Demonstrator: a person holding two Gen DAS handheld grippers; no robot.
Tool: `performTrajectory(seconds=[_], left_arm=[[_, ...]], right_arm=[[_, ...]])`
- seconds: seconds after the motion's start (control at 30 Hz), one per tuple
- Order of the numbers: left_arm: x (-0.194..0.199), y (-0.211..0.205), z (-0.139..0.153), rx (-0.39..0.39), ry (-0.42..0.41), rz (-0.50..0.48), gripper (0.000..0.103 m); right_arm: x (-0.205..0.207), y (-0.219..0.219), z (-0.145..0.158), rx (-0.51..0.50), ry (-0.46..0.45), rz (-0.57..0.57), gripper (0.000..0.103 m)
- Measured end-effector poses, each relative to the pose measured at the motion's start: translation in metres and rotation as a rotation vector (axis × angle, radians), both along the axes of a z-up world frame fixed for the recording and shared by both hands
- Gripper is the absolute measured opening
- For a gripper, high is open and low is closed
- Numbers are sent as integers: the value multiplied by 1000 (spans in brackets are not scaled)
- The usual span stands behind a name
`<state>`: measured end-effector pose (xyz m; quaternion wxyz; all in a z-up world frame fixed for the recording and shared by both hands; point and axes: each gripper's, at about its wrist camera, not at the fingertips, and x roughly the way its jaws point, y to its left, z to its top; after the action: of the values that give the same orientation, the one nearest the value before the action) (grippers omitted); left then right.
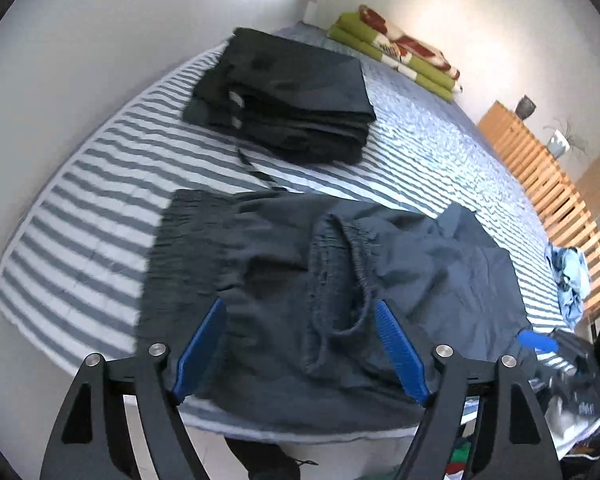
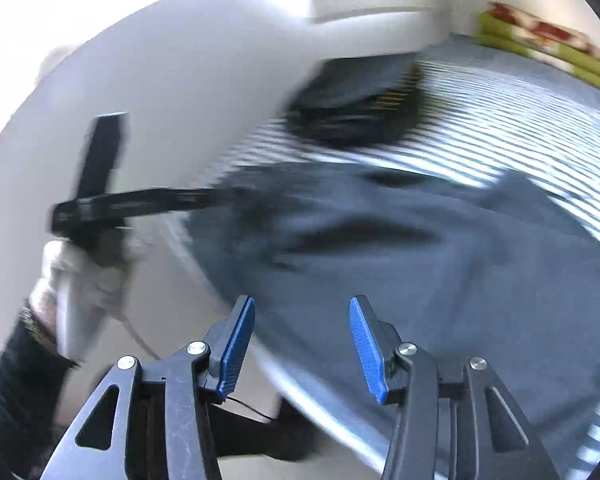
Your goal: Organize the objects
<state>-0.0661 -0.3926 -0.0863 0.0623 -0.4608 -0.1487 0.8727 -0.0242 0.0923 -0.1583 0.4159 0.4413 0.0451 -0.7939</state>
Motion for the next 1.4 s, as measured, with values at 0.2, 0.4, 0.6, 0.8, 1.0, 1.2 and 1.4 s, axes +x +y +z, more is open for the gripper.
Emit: performTrajectory(seconds=[0.2,0.4,0.6,0.8,1.0,1.2,1.4], left_arm=[[-40,27,-24,-6,-137,-60,84],[-47,59,-26,-113,-148,-85,82],[-62,67,-41,-157,-216,-85,83],[-65,62,-50,-71,-220,-35,27],[-50,68,-14,-84,-120,-25,16],[-42,55,22,-174,-34,45,16],[-49,29,-7,-234,-167,116,50]], right_arm=[[-47,99,-12,84,-12,-250,46],[-58,141,-33,167,-14,-325,46],[-59,150,-45,160,-40,-322,46],[-58,156,-41,155,-15,-310,46],[-62,178,-42,157,-21,-361,46],[-64,197,-50,160,-68,-378,46],[-50,191,-58,156,-91,-310,46]])
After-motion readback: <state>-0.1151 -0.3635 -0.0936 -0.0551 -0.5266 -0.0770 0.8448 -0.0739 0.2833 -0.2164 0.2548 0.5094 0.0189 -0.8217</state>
